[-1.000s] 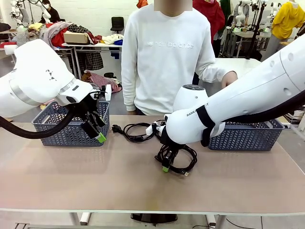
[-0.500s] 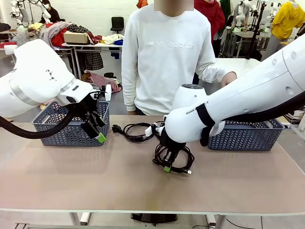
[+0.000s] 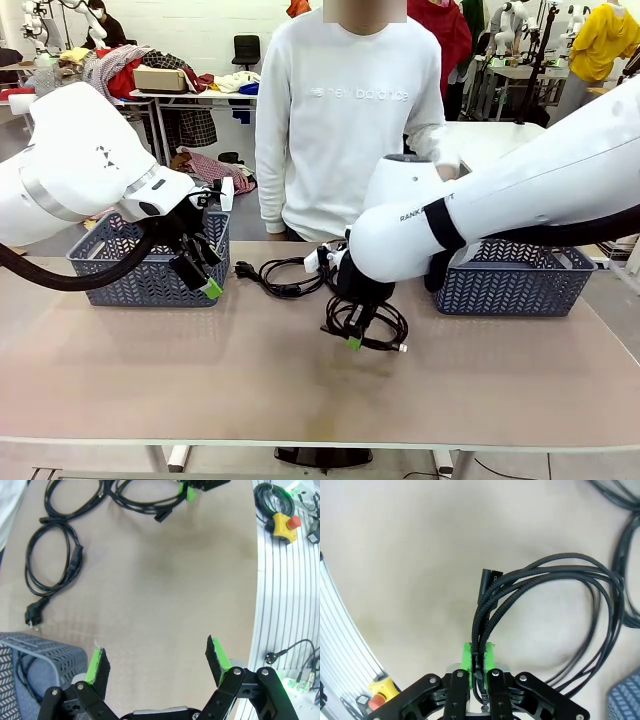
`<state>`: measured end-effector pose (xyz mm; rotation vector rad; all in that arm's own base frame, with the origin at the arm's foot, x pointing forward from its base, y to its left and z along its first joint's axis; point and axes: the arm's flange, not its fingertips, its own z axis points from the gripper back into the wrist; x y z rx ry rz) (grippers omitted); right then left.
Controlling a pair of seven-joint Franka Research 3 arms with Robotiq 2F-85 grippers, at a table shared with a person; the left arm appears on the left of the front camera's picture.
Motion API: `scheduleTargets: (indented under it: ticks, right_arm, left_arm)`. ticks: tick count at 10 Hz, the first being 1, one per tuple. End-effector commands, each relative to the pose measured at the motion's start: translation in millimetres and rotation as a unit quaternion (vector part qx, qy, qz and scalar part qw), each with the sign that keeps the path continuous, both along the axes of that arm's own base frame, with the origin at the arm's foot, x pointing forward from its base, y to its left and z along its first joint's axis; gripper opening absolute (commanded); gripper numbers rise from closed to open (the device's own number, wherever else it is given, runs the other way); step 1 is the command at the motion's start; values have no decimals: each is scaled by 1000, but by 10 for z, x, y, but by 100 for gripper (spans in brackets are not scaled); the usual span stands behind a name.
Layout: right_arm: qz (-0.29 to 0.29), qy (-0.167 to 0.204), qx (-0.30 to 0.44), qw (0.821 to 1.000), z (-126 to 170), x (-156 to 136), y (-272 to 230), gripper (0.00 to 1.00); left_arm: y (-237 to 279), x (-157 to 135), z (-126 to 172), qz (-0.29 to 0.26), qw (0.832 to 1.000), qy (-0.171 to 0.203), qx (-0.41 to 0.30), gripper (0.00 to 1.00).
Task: Organize the cables according to human instructions.
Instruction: Pick up a bundle of cables and place it in the basket indicated by the human.
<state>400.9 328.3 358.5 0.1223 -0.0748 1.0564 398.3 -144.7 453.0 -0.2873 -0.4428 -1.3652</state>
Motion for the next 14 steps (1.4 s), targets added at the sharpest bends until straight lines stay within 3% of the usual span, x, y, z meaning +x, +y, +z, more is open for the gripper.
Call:
scheduleTargets:
  ticks: [1,7,9,12,13,14]
  right_arm:
    - [65,-33,-3,997,284,-23,-230,0]
    - [231,-51,-31,971,1243,218,-960,0]
    - [241,-67,-54,967,1467,402,-1188,0]
    - [257,-58,-81,961,1568,670,-1465,0]
    - [245,-60,-91,963,1551,719,-1495,0]
    - [240,-64,-70,966,1548,571,-1447,0]
  left_arm:
    - [8,18,13,3,1000,-1,5,100]
    - [8,18,13,3,1000,-1,5,100]
    - [8,18,13,3,1000,-1,5,100]
    - [8,18,13,3,1000,-1,5,100]
    - [8,18,13,3,1000,-1,5,100]
    - [8,18,13,3,1000,-1,5,100]
